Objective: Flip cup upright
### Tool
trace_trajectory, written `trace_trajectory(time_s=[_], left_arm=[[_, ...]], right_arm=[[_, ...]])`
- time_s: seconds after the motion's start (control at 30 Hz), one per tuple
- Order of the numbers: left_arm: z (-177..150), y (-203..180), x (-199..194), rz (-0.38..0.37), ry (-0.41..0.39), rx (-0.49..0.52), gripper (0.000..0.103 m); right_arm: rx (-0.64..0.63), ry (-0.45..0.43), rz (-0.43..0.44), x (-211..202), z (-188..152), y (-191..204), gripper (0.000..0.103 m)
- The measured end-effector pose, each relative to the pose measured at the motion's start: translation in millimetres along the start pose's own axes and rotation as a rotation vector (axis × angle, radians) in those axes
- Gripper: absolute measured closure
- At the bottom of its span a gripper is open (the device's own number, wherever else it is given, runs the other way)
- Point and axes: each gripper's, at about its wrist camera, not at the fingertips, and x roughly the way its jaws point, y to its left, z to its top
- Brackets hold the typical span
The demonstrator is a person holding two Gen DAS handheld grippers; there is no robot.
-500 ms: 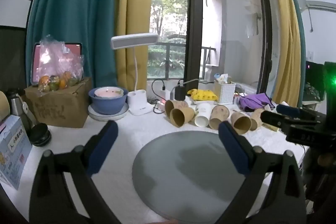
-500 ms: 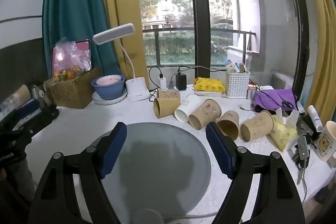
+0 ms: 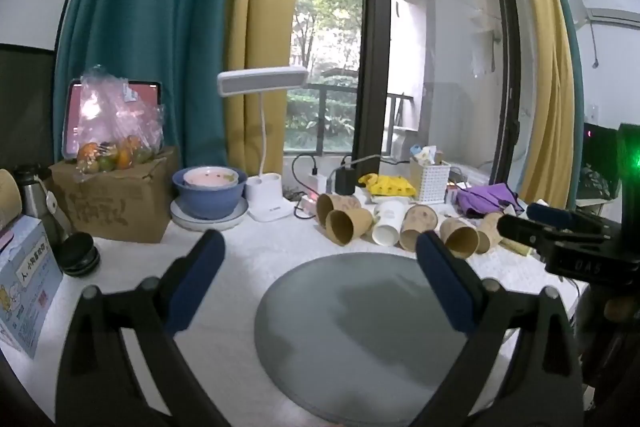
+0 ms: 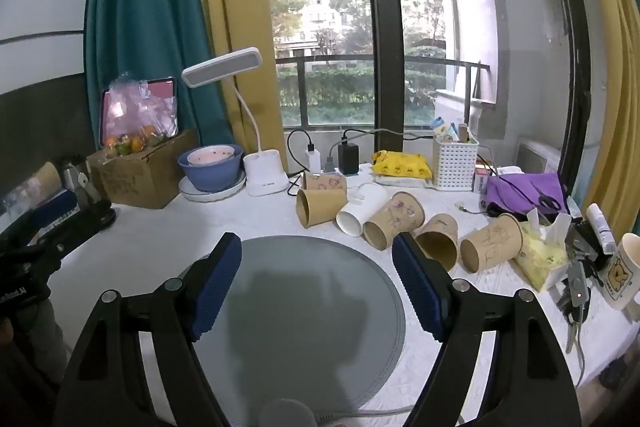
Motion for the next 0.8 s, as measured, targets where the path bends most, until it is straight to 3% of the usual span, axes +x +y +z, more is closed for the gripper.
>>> trace_trajectory(time_s=[0.8], left_arm=[[8.7, 7.3, -5.9, 0.004, -0.008, -0.03, 0.006]], right_arm=[[0.006, -0.003, 0.005, -1.4, 1.6, -4.6, 0.023]])
